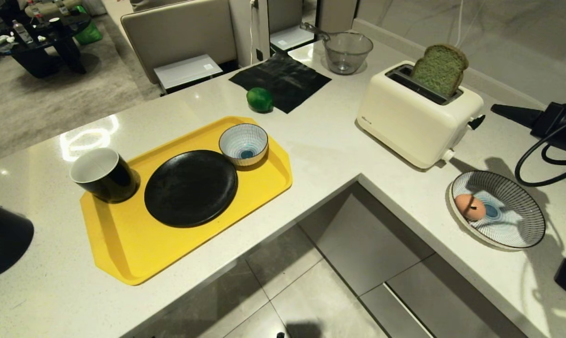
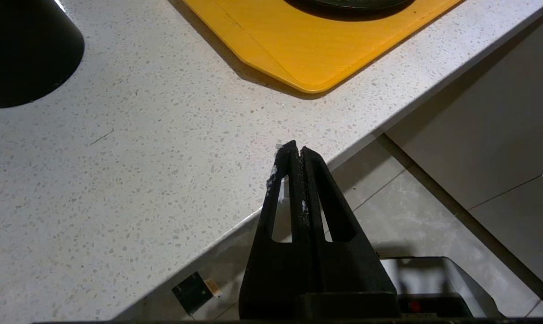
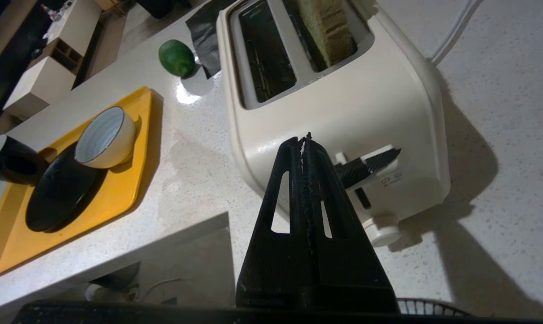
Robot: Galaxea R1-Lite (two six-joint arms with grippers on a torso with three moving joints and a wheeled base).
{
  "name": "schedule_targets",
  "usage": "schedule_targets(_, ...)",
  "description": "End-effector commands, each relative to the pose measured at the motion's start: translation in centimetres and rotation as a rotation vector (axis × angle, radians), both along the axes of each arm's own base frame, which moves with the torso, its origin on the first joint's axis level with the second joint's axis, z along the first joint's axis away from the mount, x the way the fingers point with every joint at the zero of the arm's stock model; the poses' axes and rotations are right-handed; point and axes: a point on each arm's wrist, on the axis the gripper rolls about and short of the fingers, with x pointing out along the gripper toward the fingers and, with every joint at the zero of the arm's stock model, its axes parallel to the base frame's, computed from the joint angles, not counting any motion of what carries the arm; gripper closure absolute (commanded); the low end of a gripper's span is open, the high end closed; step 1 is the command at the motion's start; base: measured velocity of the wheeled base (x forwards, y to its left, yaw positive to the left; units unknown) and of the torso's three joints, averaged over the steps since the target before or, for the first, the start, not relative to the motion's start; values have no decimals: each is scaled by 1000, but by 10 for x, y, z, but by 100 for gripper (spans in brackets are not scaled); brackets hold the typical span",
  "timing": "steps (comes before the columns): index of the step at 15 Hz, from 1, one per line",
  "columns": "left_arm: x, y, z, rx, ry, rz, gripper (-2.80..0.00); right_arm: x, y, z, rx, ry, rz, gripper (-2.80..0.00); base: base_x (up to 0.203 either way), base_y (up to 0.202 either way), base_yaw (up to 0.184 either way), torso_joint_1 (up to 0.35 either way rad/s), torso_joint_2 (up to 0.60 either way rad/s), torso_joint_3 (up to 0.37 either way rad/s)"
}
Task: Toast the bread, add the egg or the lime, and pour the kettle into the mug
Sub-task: Use a bread toaster
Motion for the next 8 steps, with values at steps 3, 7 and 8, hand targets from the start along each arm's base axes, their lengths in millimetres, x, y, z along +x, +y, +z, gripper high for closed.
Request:
schedule_targets(3, 0, 0, 0, 0, -1, 0, 0, 22, -7, -4, 3, -4, -19, 0, 0, 0, 0, 0, 0, 0)
schedule_targets(7, 0, 0, 0, 0, -1, 0, 0, 27, -5, -8, 7, 6, -10, 0, 0, 0, 0, 0, 0, 0)
schedule_targets(8, 0, 0, 0, 0, -1, 0, 0, 27, -5, -9, 5, 6, -8, 0, 0, 0, 0, 0, 0, 0)
